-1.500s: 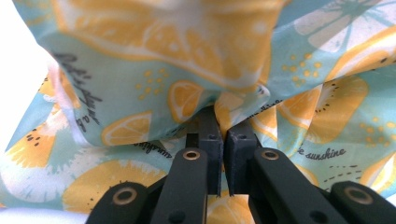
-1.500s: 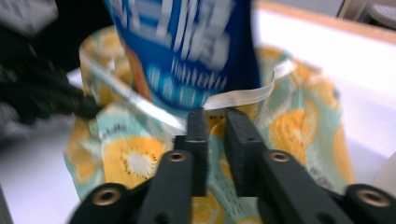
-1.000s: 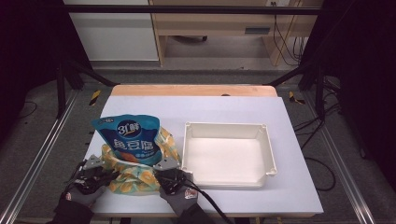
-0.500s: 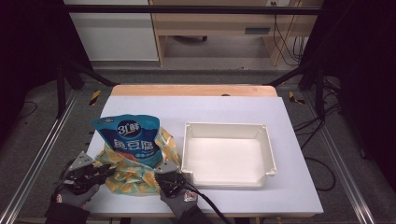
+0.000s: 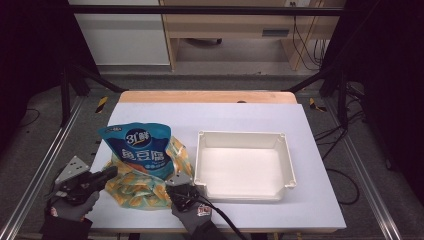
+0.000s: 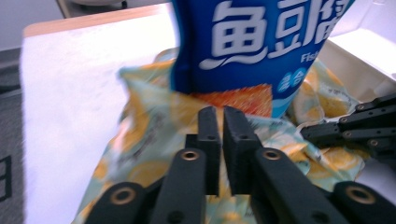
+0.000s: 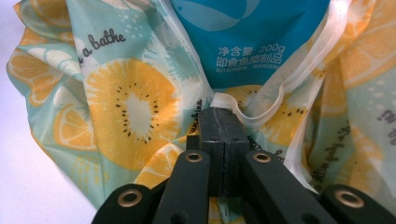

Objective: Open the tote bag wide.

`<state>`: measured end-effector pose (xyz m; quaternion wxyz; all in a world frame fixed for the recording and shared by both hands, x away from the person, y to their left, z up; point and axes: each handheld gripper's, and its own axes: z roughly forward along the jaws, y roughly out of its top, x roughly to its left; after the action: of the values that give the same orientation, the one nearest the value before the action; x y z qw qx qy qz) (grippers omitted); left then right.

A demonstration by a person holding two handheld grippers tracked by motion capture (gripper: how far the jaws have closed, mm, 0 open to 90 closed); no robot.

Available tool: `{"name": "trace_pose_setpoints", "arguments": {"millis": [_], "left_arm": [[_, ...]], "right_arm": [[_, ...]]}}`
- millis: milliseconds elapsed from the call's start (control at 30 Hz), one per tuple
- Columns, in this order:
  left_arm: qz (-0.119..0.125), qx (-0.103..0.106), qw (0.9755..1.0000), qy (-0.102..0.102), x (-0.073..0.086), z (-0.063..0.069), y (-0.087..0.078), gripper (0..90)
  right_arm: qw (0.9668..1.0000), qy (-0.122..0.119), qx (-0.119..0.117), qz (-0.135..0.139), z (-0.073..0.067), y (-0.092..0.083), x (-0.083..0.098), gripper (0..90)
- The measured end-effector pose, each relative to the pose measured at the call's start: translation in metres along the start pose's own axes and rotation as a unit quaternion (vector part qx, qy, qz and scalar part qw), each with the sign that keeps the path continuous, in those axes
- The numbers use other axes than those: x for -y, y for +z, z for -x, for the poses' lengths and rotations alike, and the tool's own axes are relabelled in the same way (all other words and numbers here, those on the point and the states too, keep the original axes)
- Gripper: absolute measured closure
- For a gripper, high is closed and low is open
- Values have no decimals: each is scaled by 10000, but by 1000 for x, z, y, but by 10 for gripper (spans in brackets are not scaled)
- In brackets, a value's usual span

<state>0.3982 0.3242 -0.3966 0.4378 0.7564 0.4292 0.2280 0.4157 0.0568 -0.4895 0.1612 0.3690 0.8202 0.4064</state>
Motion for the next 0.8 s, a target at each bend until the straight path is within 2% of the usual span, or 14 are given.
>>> {"name": "trace_pose_setpoints", "arguments": {"millis": [133,167,267,433,533,667,800], "left_arm": [[-154,-73,9997,164,-1,5,23,900],[-308,-166,9991,233,1,5,33,900],[-551,-204,9981,197,8,2,43,900],[-1029,-325,9941,115,29,-13,50,900],[-1236,-260,9920,-31,41,-17,55,900],[-1437,-308,9889,203,43,-13,60,899],[-1489,-274,9884,153,45,-13,63,899]], "right_arm": [[10000,13,-8,5,0,0,0,900],[10000,9,-4,7,0,0,0,900],[10000,0,4,16,0,0,0,900],[10000,-1,1,8,0,0,0,900],[10000,1,-1,8,0,0,0,900],[10000,16,-2,4,0,0,0,899],[10000,22,-4,2,0,0,0,898]]}}
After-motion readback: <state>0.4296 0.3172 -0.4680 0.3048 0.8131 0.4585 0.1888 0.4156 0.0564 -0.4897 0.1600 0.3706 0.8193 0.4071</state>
